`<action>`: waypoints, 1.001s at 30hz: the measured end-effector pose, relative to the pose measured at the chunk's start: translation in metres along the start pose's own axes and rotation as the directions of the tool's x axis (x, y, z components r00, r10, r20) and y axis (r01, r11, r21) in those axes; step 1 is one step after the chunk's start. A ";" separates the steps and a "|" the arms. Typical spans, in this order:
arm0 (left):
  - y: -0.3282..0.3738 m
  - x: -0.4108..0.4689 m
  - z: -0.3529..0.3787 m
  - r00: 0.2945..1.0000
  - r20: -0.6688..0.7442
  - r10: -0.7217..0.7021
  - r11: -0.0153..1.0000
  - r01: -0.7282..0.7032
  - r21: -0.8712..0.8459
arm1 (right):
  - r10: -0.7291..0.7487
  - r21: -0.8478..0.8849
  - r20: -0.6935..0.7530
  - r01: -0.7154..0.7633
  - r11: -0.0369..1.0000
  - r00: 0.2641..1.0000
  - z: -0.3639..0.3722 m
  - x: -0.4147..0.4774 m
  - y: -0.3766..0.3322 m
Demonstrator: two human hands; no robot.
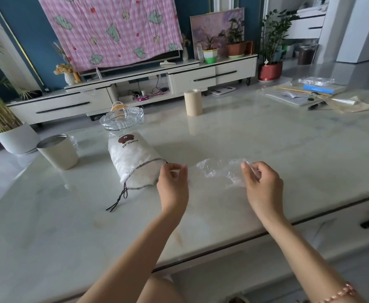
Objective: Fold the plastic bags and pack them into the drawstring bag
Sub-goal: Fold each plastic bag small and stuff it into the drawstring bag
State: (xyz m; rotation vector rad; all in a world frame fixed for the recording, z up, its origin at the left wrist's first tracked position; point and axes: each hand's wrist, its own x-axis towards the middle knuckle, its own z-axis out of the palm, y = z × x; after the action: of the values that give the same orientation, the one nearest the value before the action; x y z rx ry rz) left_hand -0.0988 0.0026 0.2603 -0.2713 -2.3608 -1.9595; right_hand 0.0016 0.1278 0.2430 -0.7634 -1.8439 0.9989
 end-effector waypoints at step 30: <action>-0.042 -0.007 -0.030 0.710 0.704 -0.001 0.389 -0.648 0.654 | 0.050 -0.515 0.774 0.582 0.629 0.631 0.004 0.002 0.019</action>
State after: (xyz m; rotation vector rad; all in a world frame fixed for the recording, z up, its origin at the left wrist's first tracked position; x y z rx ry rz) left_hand -0.1009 -0.0344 0.2238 -1.3393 -2.9253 -0.2064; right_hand -0.0014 0.1374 0.2261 -0.4467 -3.0886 0.2511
